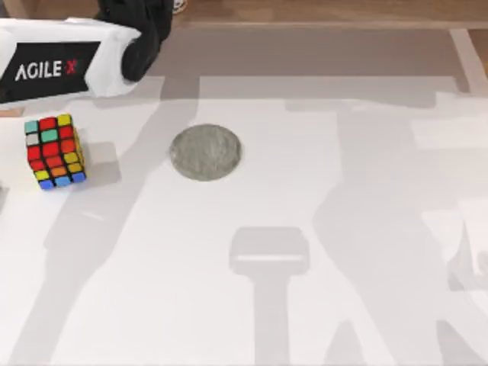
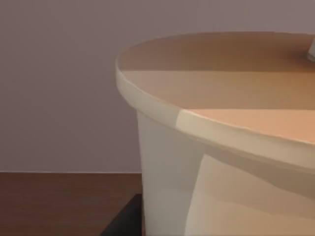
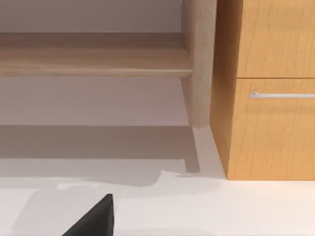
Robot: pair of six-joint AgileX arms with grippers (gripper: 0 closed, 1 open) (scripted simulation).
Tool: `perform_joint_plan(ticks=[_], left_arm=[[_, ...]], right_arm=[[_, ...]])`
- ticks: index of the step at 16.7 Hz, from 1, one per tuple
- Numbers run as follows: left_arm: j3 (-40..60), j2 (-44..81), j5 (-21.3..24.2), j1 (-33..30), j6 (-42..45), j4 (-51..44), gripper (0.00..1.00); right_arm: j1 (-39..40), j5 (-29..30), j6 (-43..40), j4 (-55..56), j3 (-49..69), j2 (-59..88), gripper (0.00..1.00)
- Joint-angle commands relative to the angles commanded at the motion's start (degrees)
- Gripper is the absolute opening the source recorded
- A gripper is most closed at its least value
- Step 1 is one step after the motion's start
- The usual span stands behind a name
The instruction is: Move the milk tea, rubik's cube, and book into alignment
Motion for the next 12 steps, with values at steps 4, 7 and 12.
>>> perform_joint_plan(ticks=[4,7,12], left_arm=[[-2.02,-2.24,-0.71,-0.91,0.01,0.96,0.00],[-9.04,-7.58,-1.91,-1.92,0.11,2.37,0.00],[-19.88,-15.20,-3.96,-3.80,0.26,4.69,0.00]], right_arm=[[0.00,0.00,0.00,0.00,0.00,0.00,1.00],[0.00,0.00,0.00,0.00,0.00,0.00,1.00],[0.00,0.00,0.00,0.00,0.00,0.00,1.00]])
